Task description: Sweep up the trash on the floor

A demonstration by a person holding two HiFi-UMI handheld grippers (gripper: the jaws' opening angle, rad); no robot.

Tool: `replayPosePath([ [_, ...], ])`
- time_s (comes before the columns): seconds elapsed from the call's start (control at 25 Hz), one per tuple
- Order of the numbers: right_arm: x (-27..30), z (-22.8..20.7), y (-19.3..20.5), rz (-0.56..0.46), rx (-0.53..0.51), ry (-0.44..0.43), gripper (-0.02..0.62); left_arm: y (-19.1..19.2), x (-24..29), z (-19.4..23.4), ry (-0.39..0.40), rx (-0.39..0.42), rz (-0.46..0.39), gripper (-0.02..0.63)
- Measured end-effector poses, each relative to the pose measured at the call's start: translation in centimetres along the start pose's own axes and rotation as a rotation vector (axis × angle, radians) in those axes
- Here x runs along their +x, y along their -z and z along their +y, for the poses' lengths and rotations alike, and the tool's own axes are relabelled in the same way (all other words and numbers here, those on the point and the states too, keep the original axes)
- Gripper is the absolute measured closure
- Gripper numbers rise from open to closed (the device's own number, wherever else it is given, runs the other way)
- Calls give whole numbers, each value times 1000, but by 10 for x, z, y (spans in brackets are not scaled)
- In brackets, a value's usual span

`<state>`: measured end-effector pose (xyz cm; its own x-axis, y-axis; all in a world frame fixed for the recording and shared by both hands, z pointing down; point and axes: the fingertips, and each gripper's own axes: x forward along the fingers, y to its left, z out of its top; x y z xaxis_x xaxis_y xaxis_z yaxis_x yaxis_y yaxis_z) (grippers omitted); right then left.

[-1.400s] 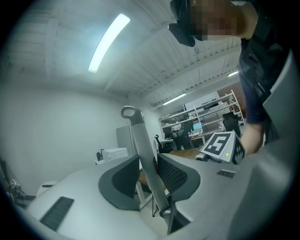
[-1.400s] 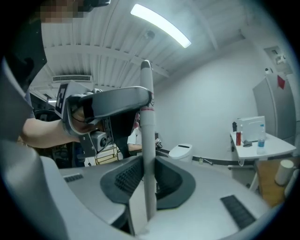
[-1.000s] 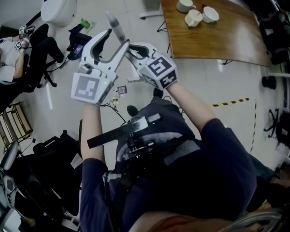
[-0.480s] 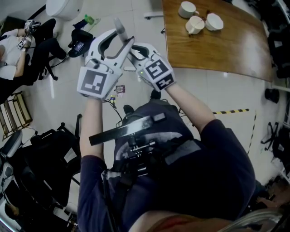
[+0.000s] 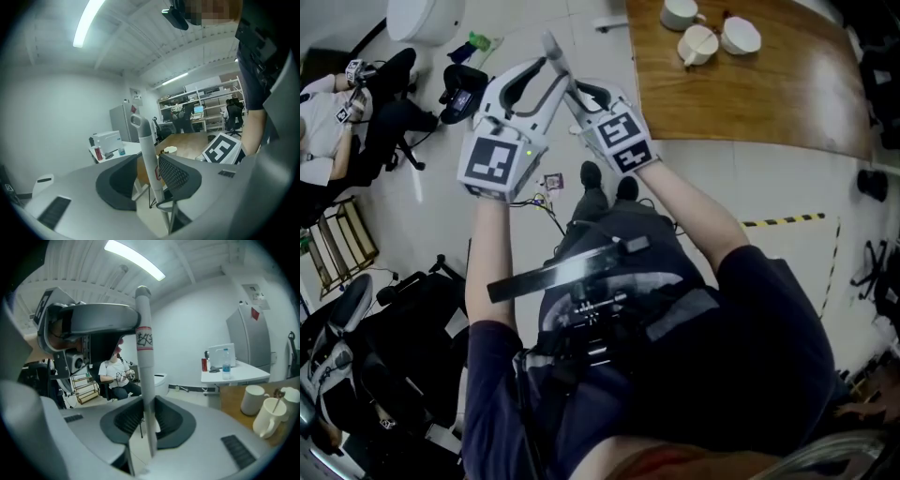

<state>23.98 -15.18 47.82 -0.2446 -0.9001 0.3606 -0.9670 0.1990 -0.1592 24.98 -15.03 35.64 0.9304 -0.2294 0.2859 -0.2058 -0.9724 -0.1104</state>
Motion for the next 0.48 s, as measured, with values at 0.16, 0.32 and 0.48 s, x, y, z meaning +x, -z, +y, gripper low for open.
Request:
replayPosePath([
  [0.16,6,-22,12,20,41,57,499,6,20,2,47,14,4,460],
  [0.32,13,-41,32,51,102,134,497,17,47,-3,140,22,-12,476],
  [0.48,20,-64,56,96,160,222,497,31,73,-6,243,-12,-17,485],
])
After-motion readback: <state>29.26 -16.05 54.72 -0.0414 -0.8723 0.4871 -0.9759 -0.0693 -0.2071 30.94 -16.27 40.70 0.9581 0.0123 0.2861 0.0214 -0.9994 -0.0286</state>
